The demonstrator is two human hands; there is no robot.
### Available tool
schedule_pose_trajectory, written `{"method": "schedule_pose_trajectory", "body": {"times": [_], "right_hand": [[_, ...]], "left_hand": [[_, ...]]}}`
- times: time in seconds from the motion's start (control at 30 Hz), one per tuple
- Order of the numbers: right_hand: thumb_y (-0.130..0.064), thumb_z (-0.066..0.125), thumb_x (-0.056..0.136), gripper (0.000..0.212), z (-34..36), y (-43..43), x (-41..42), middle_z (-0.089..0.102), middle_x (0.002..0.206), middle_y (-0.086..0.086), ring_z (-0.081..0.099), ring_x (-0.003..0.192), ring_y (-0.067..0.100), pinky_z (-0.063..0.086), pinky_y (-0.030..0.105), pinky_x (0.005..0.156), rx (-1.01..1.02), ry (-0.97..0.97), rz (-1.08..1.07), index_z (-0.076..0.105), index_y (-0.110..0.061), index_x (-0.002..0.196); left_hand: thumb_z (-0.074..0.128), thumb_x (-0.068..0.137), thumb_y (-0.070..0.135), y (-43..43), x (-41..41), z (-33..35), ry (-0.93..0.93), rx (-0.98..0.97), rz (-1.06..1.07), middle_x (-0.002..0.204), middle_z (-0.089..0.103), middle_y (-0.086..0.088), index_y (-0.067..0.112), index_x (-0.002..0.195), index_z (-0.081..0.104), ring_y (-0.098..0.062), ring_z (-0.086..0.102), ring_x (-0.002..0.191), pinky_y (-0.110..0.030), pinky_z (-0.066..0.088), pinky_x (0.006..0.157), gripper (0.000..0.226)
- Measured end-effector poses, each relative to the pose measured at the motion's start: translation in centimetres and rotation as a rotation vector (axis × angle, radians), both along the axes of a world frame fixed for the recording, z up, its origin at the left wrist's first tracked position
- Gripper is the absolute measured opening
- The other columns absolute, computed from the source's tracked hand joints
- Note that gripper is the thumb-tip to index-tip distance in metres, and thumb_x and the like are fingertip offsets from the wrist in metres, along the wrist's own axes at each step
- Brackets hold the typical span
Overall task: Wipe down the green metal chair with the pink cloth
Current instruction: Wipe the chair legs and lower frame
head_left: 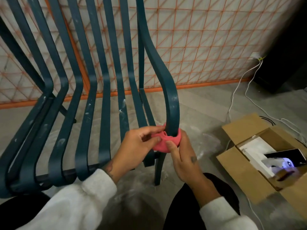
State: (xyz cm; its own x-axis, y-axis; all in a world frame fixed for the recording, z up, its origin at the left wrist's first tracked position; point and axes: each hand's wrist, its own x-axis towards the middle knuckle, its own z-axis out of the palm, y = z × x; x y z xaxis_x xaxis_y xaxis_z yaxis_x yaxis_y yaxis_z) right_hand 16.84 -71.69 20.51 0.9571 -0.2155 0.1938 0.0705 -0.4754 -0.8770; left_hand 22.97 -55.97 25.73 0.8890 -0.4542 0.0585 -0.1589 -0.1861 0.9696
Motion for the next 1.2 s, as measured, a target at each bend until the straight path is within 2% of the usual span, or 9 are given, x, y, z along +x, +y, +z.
{"method": "schedule_pose_trajectory", "body": {"times": [0.27, 0.4, 0.5, 0.57, 0.67, 0.73, 0.83, 0.9, 1.2], "right_hand": [[-0.069, 0.034, 0.095, 0.047, 0.4, 0.3, -0.1, 0.055, 0.115, -0.008, 0.056, 0.108, 0.013, 0.055, 0.042, 0.088, -0.135, -0.086, -0.096, 0.043, -0.039, 0.131], [-0.063, 0.039, 0.095, 0.047, 7.3, 1.4, 1.8, 0.056, 0.112, -0.006, 0.059, 0.097, 0.003, 0.053, 0.014, 0.071, 0.051, -0.186, -0.136, 0.048, -0.030, 0.129], [-0.057, 0.038, 0.100, 0.041, 12.7, 0.1, 5.5, 0.057, 0.097, -0.005, 0.058, 0.082, 0.003, 0.047, 0.013, 0.058, -0.034, -0.054, -0.147, 0.053, -0.021, 0.114], [-0.062, 0.033, 0.100, 0.052, 15.2, -0.9, 7.9, 0.062, 0.099, 0.001, 0.063, 0.088, 0.016, 0.053, 0.032, 0.069, -0.145, 0.079, -0.105, 0.056, -0.017, 0.113], [-0.065, 0.032, 0.098, 0.055, 15.5, -0.9, 9.3, 0.066, 0.097, 0.003, 0.066, 0.087, 0.022, 0.054, 0.039, 0.074, -0.138, 0.091, -0.094, 0.059, -0.018, 0.108], [-0.067, 0.038, 0.096, 0.047, 14.1, -0.1, 8.0, 0.065, 0.098, -0.001, 0.068, 0.086, 0.016, 0.057, 0.039, 0.070, 0.035, 0.013, -0.121, 0.058, -0.027, 0.107], [-0.056, 0.044, 0.096, 0.040, 11.4, 1.2, 4.1, 0.060, 0.098, -0.006, 0.061, 0.080, -0.006, 0.050, 0.013, 0.061, 0.219, -0.099, -0.111, 0.053, -0.024, 0.118], [-0.053, 0.042, 0.091, 0.045, 9.1, 1.7, 2.2, 0.058, 0.108, -0.009, 0.059, 0.088, -0.010, 0.049, 0.009, 0.065, 0.242, -0.134, -0.066, 0.047, -0.028, 0.129], [-0.043, 0.047, 0.102, 0.047, -1.2, 1.5, -0.7, 0.059, 0.132, -0.009, 0.055, 0.125, 0.009, 0.050, 0.035, 0.103, 0.102, -0.072, -0.102, 0.044, -0.029, 0.146]], "left_hand": [[0.072, 0.084, 0.010, 0.3, 0.8, 1.2, -0.065, 0.086, -0.017, 0.106, 0.072, 0.015, 0.030, 0.108, 0.071, 0.000, 0.066, 0.102, -0.028, 0.055, 0.092, 0.031], [0.069, 0.086, 0.018, -0.2, 1.6, 5.7, -0.181, -0.008, 0.069, 0.106, 0.071, 0.014, 0.026, 0.110, 0.071, 0.001, 0.066, 0.100, -0.019, 0.055, 0.083, 0.026], [0.069, 0.087, 0.018, -1.0, 3.9, 8.7, -0.093, -0.119, 0.159, 0.101, 0.074, 0.004, 0.019, 0.104, 0.073, -0.008, 0.070, 0.094, -0.023, 0.058, 0.076, 0.018], [0.071, 0.086, 0.016, -1.4, 5.4, 9.7, 0.118, -0.234, 0.167, 0.094, 0.076, -0.005, 0.012, 0.097, 0.074, -0.016, 0.073, 0.087, -0.026, 0.059, 0.070, 0.013], [0.073, 0.084, 0.016, -1.5, 6.4, 9.5, 0.226, -0.321, 0.174, 0.092, 0.075, -0.011, 0.006, 0.095, 0.074, -0.018, 0.072, 0.081, -0.022, 0.056, 0.065, 0.015], [0.072, 0.083, 0.014, -1.1, 5.9, 9.0, 0.226, -0.328, 0.124, 0.094, 0.075, -0.011, 0.004, 0.099, 0.072, -0.020, 0.073, 0.083, -0.025, 0.057, 0.068, 0.019], [0.074, 0.079, 0.013, -0.1, 4.8, 7.6, 0.227, -0.251, -0.025, 0.098, 0.075, -0.010, 0.002, 0.103, 0.071, -0.022, 0.073, 0.090, -0.031, 0.060, 0.076, 0.026], [0.075, 0.076, 0.013, 0.4, 4.2, 6.4, 0.176, -0.154, -0.082, 0.097, 0.075, -0.007, 0.005, 0.100, 0.071, -0.019, 0.073, 0.091, -0.029, 0.059, 0.077, 0.026], [0.076, 0.079, 0.008, 0.6, 2.0, 0.7, -0.027, 0.162, -0.108, 0.092, 0.076, 0.012, 0.025, 0.095, 0.074, -0.001, 0.070, 0.091, -0.029, 0.056, 0.089, 0.024]]}}
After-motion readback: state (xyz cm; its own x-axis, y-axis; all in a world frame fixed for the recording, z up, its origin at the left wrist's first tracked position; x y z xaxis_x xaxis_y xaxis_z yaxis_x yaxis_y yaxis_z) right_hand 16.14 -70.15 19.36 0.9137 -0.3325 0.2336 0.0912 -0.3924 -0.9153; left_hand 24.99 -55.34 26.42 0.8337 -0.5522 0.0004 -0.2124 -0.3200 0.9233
